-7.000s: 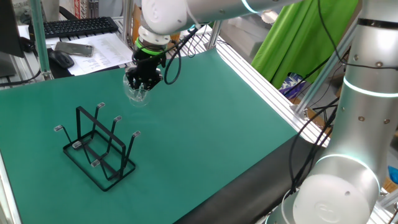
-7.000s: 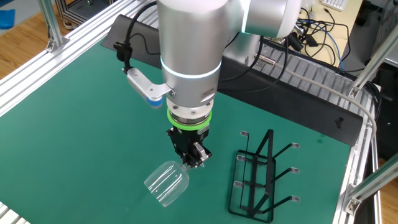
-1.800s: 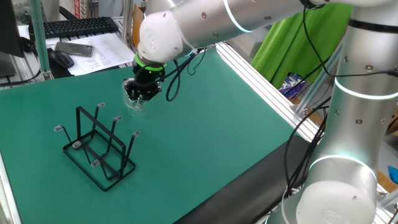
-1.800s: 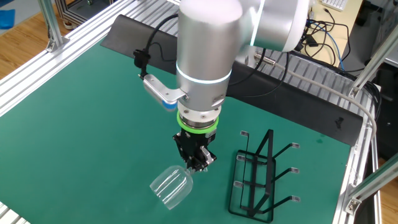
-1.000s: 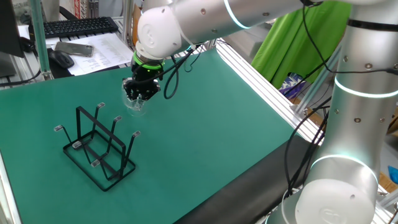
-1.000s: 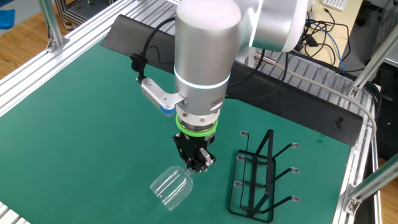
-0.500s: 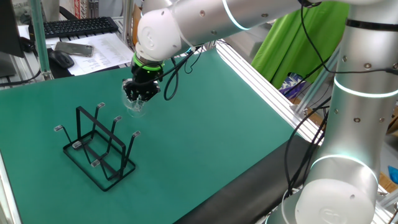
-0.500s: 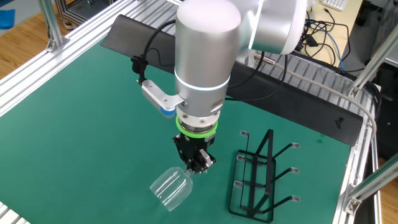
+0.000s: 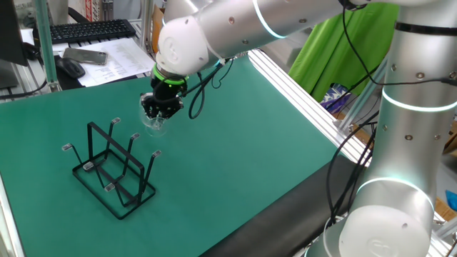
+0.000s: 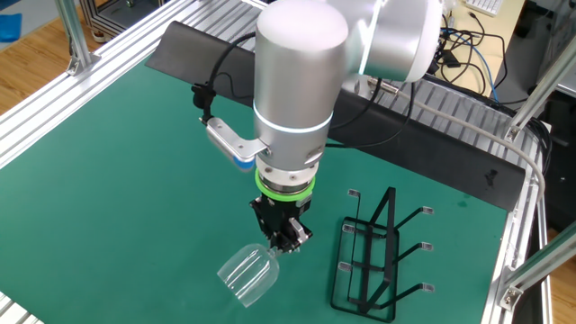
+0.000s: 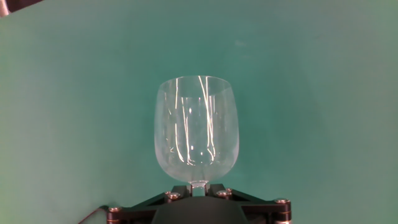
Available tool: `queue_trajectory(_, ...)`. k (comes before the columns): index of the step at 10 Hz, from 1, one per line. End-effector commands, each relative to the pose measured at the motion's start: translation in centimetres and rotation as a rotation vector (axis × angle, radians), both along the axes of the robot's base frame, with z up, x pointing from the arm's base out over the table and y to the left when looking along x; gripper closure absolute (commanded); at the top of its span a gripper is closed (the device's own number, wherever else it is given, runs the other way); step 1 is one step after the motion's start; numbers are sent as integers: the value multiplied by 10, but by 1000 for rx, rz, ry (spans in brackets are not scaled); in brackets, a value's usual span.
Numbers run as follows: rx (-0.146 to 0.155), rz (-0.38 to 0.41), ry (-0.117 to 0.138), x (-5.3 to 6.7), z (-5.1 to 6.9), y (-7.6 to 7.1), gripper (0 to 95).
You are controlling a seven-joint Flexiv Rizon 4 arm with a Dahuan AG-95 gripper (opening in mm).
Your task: Take the cup off the cup rack
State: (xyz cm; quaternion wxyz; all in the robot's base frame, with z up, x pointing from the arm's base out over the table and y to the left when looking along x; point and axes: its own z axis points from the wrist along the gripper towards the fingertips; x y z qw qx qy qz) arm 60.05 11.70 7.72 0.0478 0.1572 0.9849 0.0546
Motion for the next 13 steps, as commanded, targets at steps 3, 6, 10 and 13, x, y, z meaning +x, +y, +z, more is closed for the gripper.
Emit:
queue_trajectory(3, -13, -8, -70, -1, -1, 0, 950)
queue_trajectory(6, -29, -15, -139, -1, -2, 1, 950)
queue_trajectory(10, -34, -29, -149, 1, -4, 6, 950)
queue_trajectory(13, -31, -38, -152, 1, -6, 9, 950)
